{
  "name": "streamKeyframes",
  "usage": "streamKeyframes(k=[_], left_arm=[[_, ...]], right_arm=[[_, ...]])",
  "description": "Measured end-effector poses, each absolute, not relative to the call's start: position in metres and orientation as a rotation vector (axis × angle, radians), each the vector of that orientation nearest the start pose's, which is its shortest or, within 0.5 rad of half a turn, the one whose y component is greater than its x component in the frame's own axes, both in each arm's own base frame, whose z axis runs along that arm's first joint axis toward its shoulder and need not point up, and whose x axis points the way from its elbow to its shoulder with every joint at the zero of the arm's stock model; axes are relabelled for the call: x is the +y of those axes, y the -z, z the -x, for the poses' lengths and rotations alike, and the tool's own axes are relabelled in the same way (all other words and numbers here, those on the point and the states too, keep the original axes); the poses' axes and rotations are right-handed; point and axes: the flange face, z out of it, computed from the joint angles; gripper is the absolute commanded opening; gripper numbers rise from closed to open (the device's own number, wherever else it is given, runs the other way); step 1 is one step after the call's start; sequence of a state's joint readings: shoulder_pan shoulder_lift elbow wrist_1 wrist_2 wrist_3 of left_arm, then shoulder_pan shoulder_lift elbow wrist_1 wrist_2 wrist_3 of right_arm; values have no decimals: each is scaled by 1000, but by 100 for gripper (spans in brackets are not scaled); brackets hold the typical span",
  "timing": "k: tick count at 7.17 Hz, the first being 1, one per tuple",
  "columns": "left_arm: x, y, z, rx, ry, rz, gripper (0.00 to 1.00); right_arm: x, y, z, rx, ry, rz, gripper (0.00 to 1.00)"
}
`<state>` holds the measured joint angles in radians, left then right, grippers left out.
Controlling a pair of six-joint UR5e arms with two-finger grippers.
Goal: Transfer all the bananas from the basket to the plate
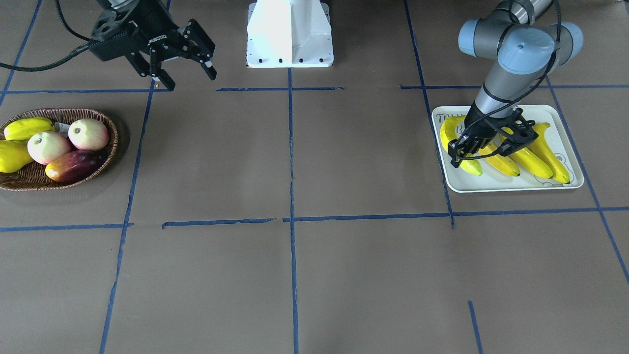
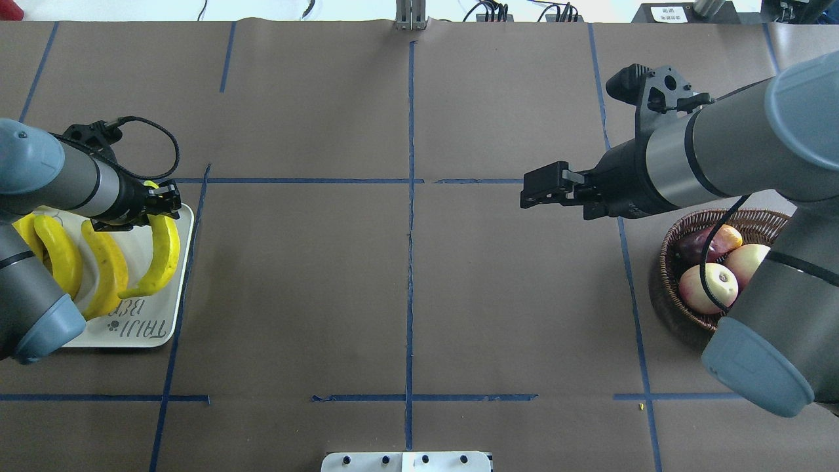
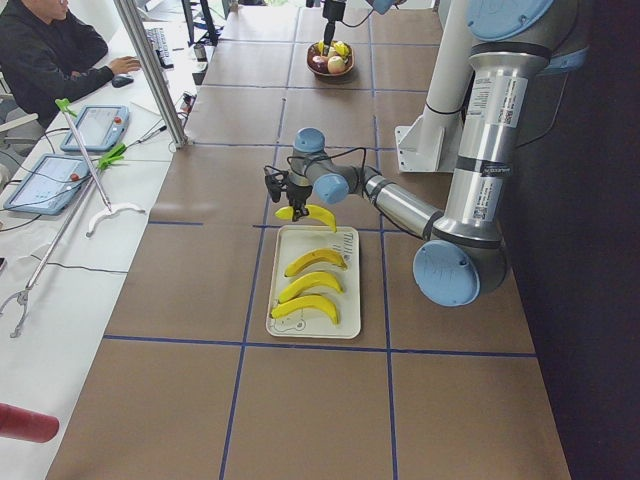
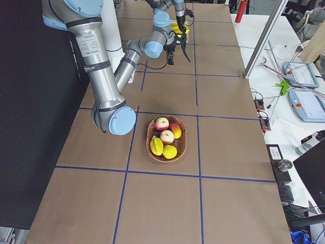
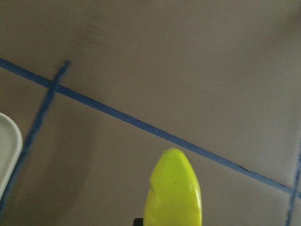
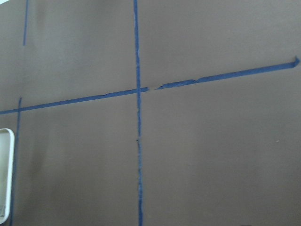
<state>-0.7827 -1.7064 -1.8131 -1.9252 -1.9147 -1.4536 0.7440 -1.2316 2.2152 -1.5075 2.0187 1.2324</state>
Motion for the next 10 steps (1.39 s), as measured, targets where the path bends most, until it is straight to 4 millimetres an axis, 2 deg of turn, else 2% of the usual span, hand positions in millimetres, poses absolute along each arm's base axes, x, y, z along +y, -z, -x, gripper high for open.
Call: streamKeyframes(k=[1, 4, 6, 7, 8, 10], left_arm=[[-463, -454, -326, 782, 524, -6, 97], [-459, -476, -328, 732, 575, -22, 100], [-455, -458, -311, 754, 474, -53, 100], [-462, -445, -289, 771, 418, -54, 100], [-476, -437, -253, 777, 340, -67, 100], [-506, -446, -164, 746, 176, -109, 100]], right_arm=[[-404, -204, 288, -1055, -113, -199, 100], [-425, -228, 256, -983, -105, -214, 100], [-445, -250, 217, -890, -70, -208, 100], [-457, -271, 192, -828, -38, -213, 100], [-471, -301, 161, -781, 5, -205, 100], [-504, -378, 85, -778, 108, -162, 100]])
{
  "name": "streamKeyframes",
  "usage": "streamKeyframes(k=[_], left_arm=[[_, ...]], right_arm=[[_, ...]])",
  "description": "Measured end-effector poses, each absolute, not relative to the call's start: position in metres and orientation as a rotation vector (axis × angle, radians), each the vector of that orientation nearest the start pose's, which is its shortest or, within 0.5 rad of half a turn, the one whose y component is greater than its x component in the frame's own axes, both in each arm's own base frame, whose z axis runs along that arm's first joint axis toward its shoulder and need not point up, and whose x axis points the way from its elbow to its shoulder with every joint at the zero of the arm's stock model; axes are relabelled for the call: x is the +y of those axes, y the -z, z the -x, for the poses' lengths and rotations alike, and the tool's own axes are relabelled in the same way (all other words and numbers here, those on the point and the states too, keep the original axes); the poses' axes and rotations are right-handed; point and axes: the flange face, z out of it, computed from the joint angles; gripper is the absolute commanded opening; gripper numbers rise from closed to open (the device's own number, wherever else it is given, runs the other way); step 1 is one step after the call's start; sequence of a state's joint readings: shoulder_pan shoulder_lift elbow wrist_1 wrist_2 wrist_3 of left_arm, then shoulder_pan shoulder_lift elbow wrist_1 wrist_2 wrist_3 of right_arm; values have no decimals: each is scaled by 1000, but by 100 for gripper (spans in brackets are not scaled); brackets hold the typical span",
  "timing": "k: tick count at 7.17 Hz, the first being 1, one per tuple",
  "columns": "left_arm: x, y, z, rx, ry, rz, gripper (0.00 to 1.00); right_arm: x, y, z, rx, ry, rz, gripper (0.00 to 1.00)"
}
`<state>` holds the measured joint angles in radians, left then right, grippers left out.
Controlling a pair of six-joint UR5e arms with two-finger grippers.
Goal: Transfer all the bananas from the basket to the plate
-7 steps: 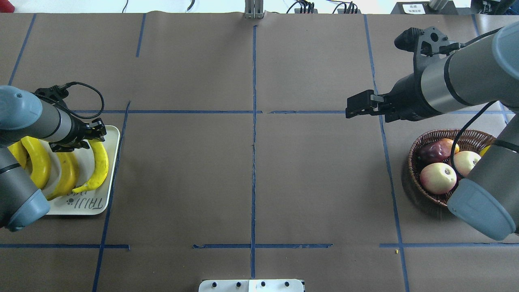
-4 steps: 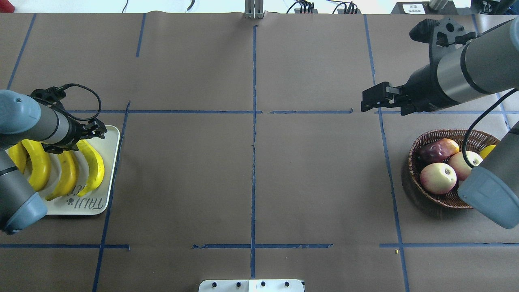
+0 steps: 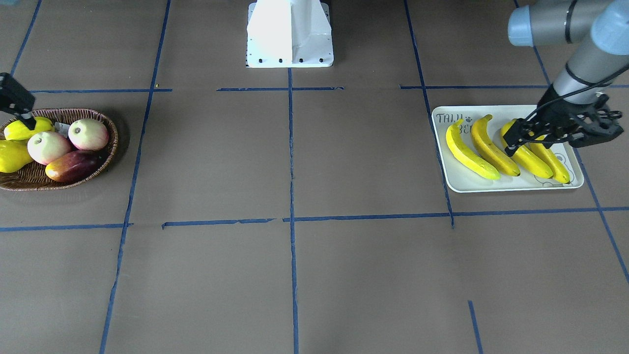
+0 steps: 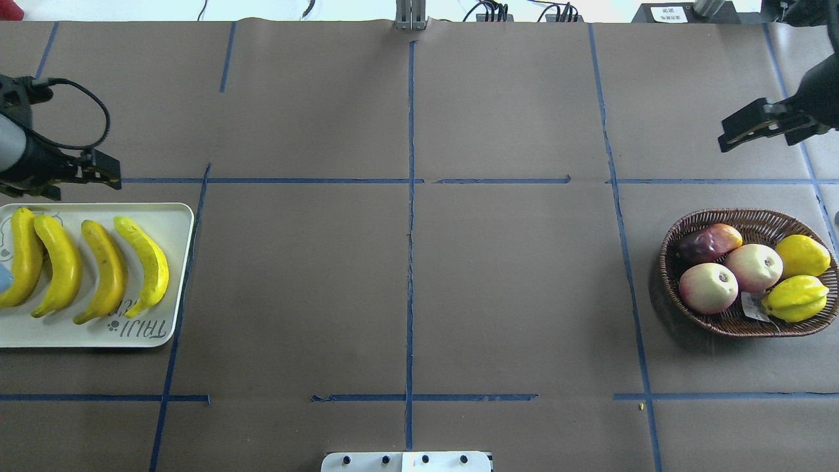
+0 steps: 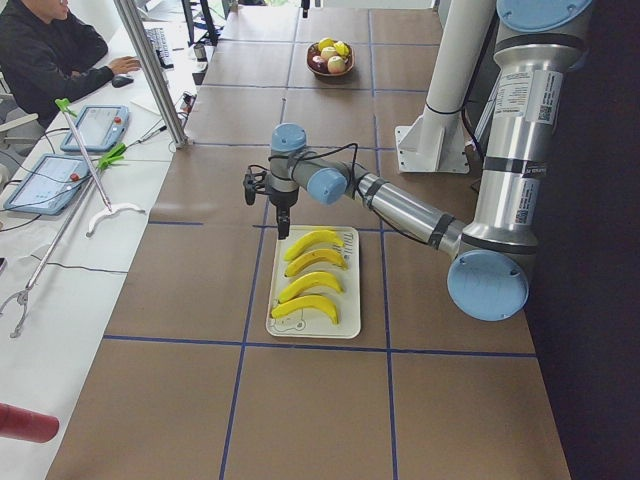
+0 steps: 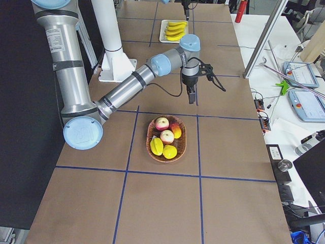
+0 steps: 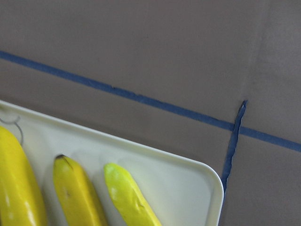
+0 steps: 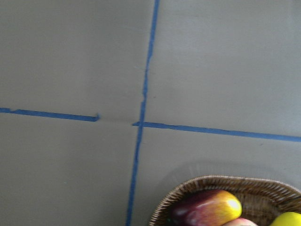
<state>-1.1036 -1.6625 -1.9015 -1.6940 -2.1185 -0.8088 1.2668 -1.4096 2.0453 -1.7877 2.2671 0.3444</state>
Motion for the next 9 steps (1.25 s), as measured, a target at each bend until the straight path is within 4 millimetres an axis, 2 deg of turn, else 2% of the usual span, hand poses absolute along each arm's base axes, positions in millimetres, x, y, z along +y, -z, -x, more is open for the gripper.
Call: streamKeyframes(k=[2, 3, 4, 5, 6, 7, 8, 9], left_arm=[[-520, -469, -84, 689, 33, -135, 100], [-520, -491, -47, 674, -25, -118, 100], [-516, -530, -11, 701, -70, -79, 100], [-511, -573, 16, 762, -112, -43, 100], [-506, -605, 30, 806, -140, -23, 100], [-500, -624, 36, 825, -145, -5, 100], [-494, -636, 41, 833, -133, 9, 100], [-492, -638, 47, 835, -110, 13, 100]], right_arm=[[-520, -462, 18, -799, 172, -129, 100], [-512, -511, -11, -811, 199, -104, 100], [-500, -548, -33, -821, 210, -87, 100], [-492, -566, -48, -827, 210, -86, 100], [-495, -568, -55, -821, 216, -102, 100], [-500, -568, -57, -809, 226, -124, 100], [-504, -578, -58, -802, 227, -125, 100], [-505, -606, -61, -802, 207, -90, 100]])
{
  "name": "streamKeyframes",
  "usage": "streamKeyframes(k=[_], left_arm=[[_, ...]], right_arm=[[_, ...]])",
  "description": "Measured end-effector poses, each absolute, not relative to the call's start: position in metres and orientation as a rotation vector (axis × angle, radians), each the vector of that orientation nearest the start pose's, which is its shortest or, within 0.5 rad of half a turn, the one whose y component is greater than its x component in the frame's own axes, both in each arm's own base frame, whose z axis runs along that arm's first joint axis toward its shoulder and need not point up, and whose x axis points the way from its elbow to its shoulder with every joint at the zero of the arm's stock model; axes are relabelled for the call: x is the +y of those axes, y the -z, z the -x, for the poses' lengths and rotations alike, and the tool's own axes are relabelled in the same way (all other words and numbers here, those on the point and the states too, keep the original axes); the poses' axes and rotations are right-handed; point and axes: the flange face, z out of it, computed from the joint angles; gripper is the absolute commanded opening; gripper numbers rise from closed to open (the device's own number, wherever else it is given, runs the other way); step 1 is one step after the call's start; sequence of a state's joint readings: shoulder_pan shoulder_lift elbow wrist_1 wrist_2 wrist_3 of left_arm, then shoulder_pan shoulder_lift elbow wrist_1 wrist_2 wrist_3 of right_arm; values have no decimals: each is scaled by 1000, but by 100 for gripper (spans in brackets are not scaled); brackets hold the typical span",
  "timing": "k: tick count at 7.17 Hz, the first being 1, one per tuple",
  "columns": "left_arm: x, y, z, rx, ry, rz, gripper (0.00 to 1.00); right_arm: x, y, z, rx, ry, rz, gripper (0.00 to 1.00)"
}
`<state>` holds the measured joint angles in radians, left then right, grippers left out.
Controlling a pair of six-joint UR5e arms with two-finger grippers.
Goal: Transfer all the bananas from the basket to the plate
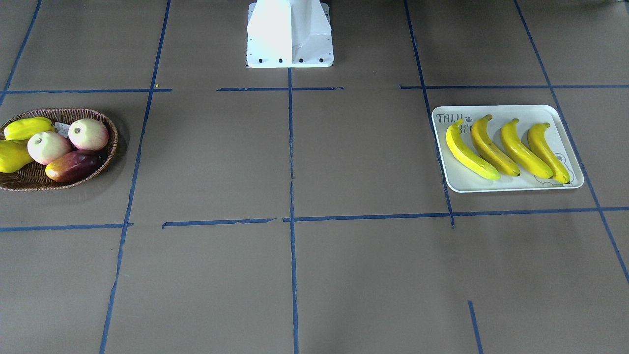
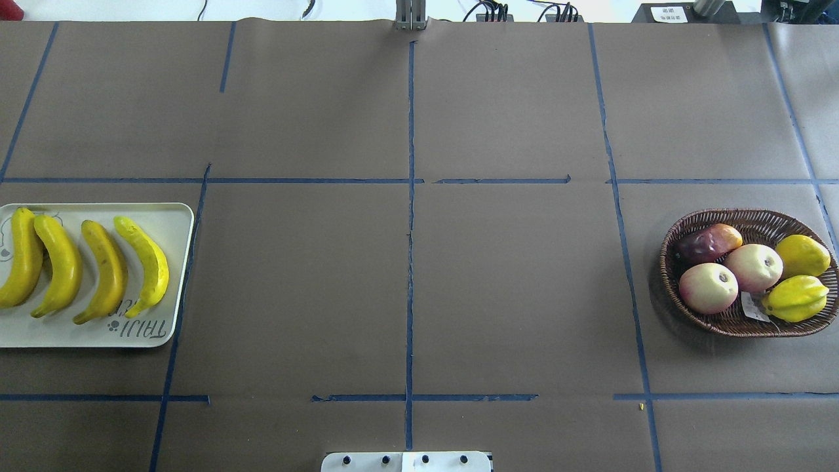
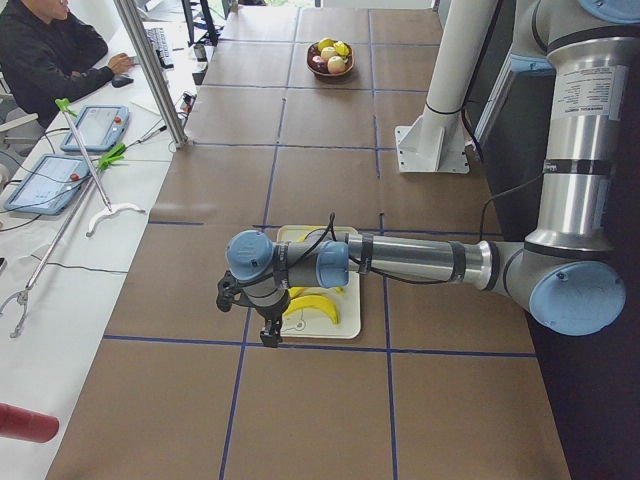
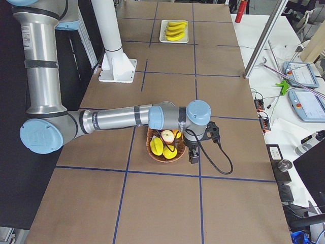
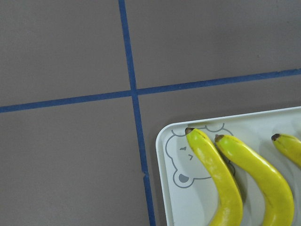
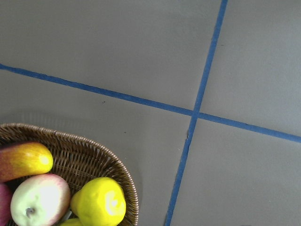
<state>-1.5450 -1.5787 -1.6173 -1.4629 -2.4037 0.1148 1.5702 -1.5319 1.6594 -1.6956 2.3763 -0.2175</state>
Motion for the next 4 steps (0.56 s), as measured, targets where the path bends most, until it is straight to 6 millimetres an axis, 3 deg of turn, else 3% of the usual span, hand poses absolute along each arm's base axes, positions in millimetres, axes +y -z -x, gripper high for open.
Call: streamKeyframes(k=[2, 4], left_arm=[[-491, -639, 59, 834, -74, 11, 100], [-486, -644, 62, 834, -62, 18, 100]], right_arm=[[-498, -652, -79, -806, 152, -58, 100], [-481, -673, -99, -821, 92, -49, 100]])
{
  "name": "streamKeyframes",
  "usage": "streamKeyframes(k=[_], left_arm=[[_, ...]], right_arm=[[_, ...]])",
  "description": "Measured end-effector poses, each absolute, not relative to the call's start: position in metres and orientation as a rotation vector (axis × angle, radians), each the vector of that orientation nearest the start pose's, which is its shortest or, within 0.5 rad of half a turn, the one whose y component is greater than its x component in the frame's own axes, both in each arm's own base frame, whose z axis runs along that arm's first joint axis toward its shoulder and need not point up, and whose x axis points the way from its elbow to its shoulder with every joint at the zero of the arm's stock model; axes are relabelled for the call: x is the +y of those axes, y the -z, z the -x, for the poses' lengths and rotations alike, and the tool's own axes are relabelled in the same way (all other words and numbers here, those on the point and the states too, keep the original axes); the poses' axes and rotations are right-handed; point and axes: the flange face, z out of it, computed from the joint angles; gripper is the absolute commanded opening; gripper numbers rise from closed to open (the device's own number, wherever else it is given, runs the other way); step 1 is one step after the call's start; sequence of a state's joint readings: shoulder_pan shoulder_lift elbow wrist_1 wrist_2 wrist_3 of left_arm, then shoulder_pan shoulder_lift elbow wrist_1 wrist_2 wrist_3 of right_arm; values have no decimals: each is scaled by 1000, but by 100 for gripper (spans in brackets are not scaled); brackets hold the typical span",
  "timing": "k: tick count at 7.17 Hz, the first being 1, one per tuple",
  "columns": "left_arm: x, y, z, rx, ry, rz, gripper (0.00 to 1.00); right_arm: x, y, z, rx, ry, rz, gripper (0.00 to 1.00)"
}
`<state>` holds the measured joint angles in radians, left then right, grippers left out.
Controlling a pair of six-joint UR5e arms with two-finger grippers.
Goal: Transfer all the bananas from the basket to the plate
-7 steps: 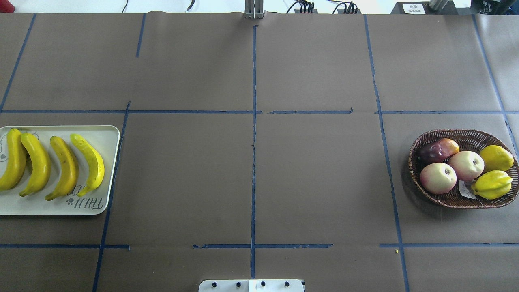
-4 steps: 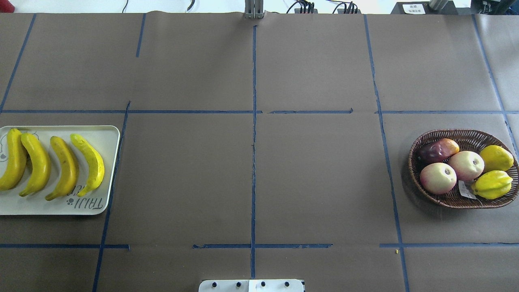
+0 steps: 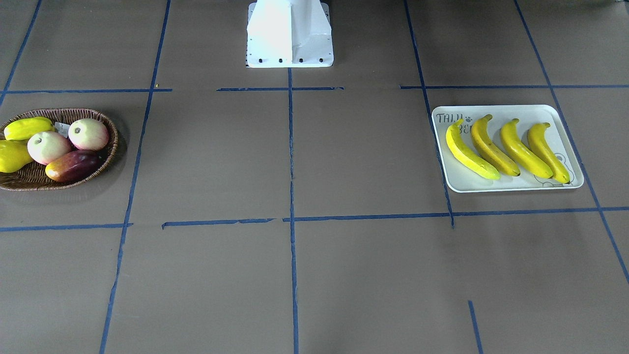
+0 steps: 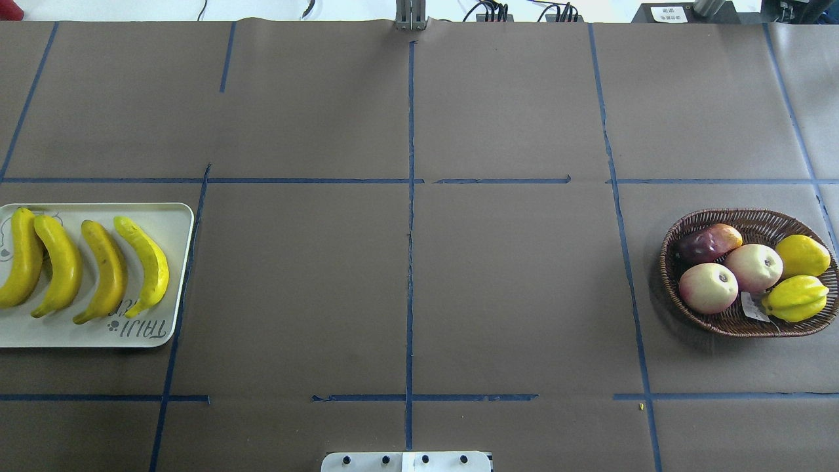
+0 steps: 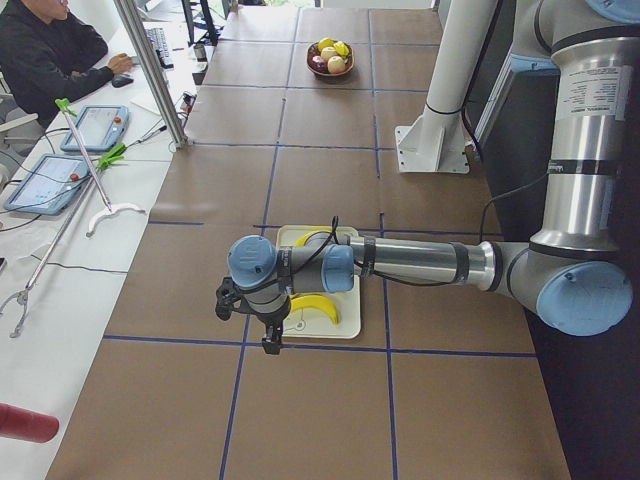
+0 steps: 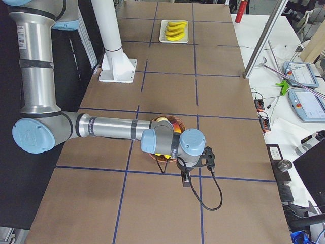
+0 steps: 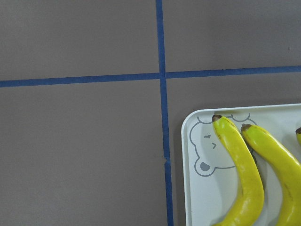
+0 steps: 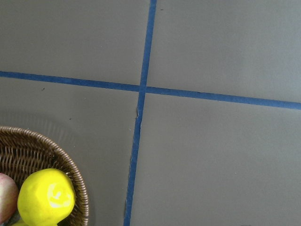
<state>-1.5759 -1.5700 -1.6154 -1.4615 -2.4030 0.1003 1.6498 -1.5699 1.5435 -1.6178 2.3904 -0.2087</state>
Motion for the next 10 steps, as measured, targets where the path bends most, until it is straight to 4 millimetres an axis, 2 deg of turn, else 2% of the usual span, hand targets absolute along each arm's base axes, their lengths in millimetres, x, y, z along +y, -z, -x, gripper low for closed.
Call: streamKeyframes(k=[4, 10], left_arm=[[-482, -652, 63, 832, -56, 33, 100], [-480, -658, 63, 835, -59, 38, 100]], right_arm=[[-465, -681, -105, -836, -19, -7, 100], [-472, -665, -106, -834, -13, -36, 100]])
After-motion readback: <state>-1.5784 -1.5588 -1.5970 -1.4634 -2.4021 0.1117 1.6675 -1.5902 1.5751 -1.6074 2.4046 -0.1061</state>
